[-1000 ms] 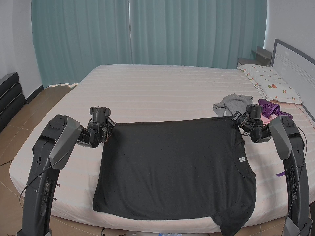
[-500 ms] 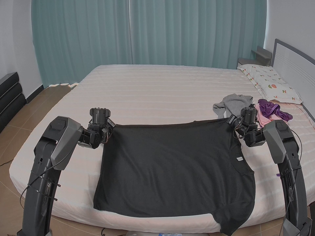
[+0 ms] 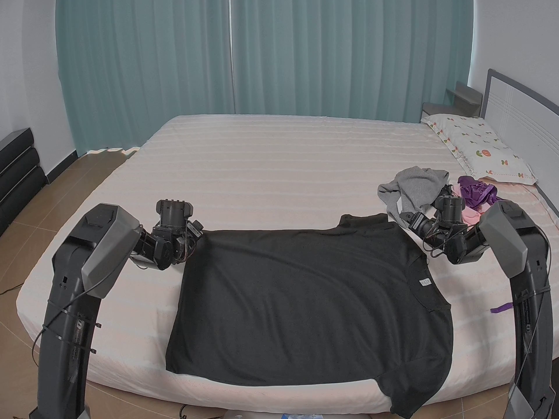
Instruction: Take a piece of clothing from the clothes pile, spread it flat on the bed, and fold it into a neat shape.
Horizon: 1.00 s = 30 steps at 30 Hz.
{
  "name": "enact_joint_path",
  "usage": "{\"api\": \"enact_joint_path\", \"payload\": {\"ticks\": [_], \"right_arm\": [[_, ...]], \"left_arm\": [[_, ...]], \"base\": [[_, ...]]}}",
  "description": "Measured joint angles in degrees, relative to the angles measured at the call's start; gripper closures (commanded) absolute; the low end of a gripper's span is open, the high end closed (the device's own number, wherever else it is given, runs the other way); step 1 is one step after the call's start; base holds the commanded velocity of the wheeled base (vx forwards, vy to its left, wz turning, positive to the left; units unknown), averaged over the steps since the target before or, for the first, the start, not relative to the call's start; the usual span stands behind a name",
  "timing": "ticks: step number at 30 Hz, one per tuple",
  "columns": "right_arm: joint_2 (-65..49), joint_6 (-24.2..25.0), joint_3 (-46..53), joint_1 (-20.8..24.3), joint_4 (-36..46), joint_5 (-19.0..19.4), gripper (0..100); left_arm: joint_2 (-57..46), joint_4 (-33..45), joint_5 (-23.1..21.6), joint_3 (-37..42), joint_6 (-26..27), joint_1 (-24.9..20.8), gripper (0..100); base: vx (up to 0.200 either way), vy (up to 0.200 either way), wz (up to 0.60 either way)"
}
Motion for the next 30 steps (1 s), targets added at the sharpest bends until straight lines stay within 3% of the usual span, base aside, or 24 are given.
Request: {"api": "enact_joint_path", "payload": {"ticks": [12,22,30], "right_arm": [[-17.7,2.5,31.3,-0.4,-4.0,7.4,0],[-30.7,-1.0,58.7,-0.3,-11.7,10.6,0],[-38.2,-3.9,74.8,-0.5,-20.3,11.5,0]], "left_arm": [[-18.0,-2.9,-9.5,28.3,-1.6,1.7,0],[-33.9,-7.1,-15.8,54.3,-1.6,2.1,0],[-41.8,-13.0,-17.3,69.3,-3.6,-1.1,0]], "base": [[0.000,0.000,0.00],[0.000,0.000,0.00],[-0.200,0.000,0.00]]}}
